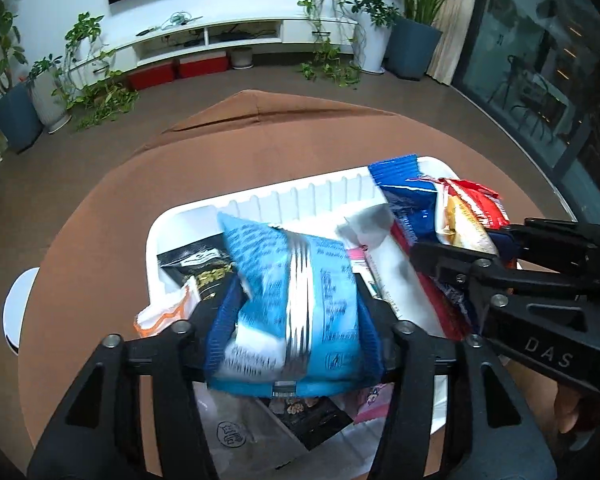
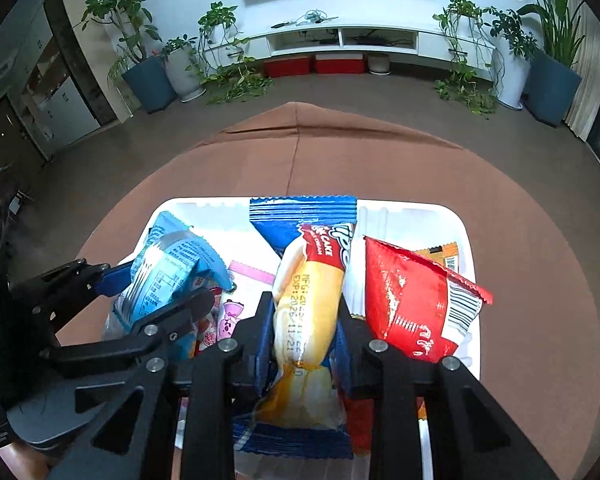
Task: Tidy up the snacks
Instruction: 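Open the left tool over the tray while the right tool releases the cake pack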
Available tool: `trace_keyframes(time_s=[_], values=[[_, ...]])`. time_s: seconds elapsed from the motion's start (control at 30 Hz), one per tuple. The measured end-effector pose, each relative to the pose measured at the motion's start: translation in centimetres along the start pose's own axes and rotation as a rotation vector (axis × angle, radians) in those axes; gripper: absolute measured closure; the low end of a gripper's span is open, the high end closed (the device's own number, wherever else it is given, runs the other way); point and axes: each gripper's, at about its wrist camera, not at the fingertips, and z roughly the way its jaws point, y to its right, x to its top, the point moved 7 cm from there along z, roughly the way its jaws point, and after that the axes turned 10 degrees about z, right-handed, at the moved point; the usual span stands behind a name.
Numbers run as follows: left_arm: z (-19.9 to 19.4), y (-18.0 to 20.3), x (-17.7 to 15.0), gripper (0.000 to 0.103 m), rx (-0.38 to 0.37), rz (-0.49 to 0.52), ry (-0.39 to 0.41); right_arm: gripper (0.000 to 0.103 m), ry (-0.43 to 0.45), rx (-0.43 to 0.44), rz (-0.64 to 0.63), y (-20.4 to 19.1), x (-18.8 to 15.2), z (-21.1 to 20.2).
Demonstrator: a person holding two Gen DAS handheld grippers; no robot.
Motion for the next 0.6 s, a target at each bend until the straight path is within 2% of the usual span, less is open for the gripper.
trace_keyframes(time_s=[0.3,0.37,0.43,0.57,0.6], values=[[-1.2,-0.4,-0.3,0.033,0.009,-0.025,0.026,0.068,0.016,0.012,0.009,-0.1,-0.5,-1.0],[-1.9,-0.4,-0.5,0.028,0.013,-0.023,0.036,0.063,0.031,0.012,0.009,-0.1,-0.4,-1.5],[-2.6,-0.4,-0.7,0.024,0.017,-0.021,0.047,0.047,0.048,0.026,0.018,-0.1,-0.4,-2.2],[-4.3,-0.5,-1.2,0.023,0.021,-0.025,0.069,0.044,0.079,0.037,0.028,-0.2,-0.4,-3.8],[-4.9,-0.5,-1.4,0.02,0.019,-0.027,0.078,0.044,0.086,0.044,0.03,-0.3,-0.5,-4.3]])
